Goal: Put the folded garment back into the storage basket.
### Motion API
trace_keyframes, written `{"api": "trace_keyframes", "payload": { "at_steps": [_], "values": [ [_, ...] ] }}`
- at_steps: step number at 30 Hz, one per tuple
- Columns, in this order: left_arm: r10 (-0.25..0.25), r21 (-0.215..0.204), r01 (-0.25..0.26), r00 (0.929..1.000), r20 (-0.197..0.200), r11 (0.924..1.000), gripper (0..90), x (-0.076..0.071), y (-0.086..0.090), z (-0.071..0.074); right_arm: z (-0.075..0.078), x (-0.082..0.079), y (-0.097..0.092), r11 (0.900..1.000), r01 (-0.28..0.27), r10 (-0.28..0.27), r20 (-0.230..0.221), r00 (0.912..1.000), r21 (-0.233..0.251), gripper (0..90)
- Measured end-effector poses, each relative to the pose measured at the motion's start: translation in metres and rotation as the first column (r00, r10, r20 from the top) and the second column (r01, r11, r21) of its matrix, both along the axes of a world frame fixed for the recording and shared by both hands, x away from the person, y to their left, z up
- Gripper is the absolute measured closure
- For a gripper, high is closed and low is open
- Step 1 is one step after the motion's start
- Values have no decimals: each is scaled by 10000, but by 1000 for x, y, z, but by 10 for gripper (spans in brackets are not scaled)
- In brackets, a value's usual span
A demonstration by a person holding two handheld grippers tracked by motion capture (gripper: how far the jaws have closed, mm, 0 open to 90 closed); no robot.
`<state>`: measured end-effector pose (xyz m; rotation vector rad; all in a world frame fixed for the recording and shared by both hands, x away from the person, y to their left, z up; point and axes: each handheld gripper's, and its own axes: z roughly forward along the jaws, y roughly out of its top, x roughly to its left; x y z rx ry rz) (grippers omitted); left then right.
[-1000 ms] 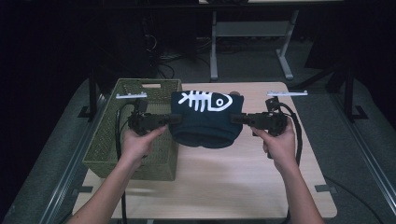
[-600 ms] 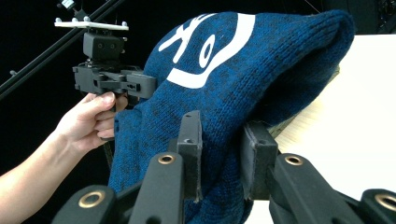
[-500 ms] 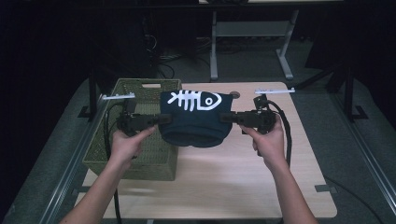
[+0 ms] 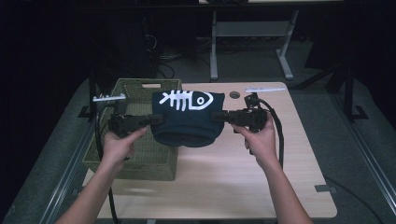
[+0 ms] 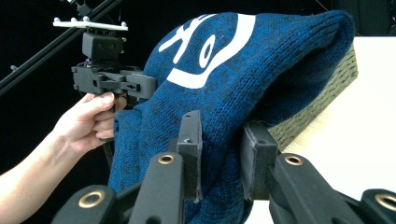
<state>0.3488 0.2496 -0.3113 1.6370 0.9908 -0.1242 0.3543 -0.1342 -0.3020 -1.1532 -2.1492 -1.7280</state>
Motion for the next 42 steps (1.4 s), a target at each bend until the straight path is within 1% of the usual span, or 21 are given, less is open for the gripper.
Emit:
{"api": "trace_keyframes", "payload": {
  "at_steps": [4,5,13,14,15,16,17,22,28,30,33,35,42],
  "values": [
    [133,43,-133,9999,-51,9999,689,-2,5,-1,0,0,8,10000,-79,79,48,10000,-25,723],
    [121,120,-121,9999,-12,9999,689,-3,7,-1,0,1,9,9999,-96,96,41,9999,-38,723],
    [312,45,-312,9995,-63,9995,689,-4,21,-3,-2,4,23,9998,-206,205,-28,9998,-85,724],
    [382,40,-382,9993,-57,9993,689,-5,25,-3,-2,4,25,9996,-247,247,21,9997,-103,724],
    [382,40,-382,9993,-57,9993,689,-5,25,-3,-2,4,25,9996,-247,247,21,9997,-103,724],
    [404,66,-404,9992,-42,9992,689,-5,27,-3,-2,5,29,9995,-265,265,47,9996,-144,723],
    [459,64,-458,9989,-53,9989,689,-6,29,-3,-2,6,31,9995,-307,308,95,9995,-124,724],
    [630,87,-629,9980,-46,9980,689,-7,39,-2,-5,8,42,9992,-411,411,-9,9992,1,724],
    [861,85,-861,9963,-17,9963,690,-8,49,-2,-5,10,54,9990,-431,431,-4,9991,67,724],
    [958,85,-957,9954,-71,9954,690,-9,52,-2,-5,11,58,9988,-479,479,-3,9988,99,724],
    [1103,85,-1102,9938,-100,9939,689,-10,58,-3,-6,13,65,9984,-561,561,11,9984,21,724],
    [1143,133,-1142,9934,-105,9934,689,-11,62,-4,-7,13,69,9981,-613,613,7,9981,5,724],
    [1344,91,-1343,9908,-140,9909,690,-12,72,-6,-9,14,81,9977,-673,673,-28,9977,54,724]
  ]
}}
